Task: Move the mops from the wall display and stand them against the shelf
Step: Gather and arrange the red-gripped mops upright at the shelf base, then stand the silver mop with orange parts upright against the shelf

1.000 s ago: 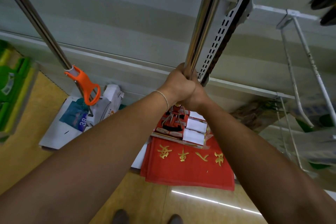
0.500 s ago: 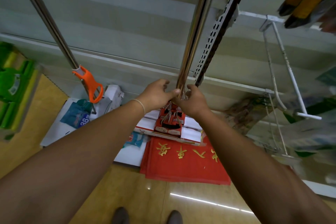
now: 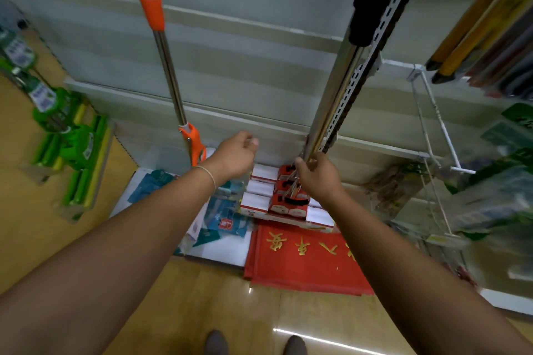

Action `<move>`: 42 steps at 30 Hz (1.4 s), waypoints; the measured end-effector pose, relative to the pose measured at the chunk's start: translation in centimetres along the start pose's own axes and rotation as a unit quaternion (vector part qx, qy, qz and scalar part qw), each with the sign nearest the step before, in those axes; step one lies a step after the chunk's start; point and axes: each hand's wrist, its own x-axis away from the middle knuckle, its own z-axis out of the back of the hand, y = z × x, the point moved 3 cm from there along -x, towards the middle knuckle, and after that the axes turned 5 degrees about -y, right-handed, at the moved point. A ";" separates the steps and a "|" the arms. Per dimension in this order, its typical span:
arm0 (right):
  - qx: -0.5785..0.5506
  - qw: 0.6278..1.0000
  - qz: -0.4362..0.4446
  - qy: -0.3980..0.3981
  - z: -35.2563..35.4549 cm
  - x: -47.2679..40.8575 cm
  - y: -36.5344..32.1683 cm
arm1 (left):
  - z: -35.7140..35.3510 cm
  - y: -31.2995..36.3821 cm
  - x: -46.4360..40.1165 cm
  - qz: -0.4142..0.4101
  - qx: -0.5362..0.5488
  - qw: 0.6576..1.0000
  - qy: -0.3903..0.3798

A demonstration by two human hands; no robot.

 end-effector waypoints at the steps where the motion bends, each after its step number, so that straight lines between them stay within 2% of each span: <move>1: 0.002 1.000 0.004 0.007 -0.2 0.7 -0.9 | 0.9 -0.1 0.8 -0.003 0.001 1.000 0.005; 16: -0.023 0.997 0.068 -0.001 -1.7 5.3 -13.2 | 11.3 0.0 7.2 -0.050 0.004 0.996 0.072; 31: -0.033 0.986 0.136 -0.092 -5.4 -0.2 -20.0 | 17.5 -0.6 5.1 0.020 0.006 0.985 0.171; 37: -0.014 0.982 0.147 -0.114 -7.4 -1.8 -21.2 | 18.5 -1.4 3.4 0.039 0.022 0.985 0.168; 42: -0.012 0.985 0.136 -0.104 -8.7 -3.8 -22.4 | 20.0 -2.2 0.7 0.013 0.024 0.985 0.173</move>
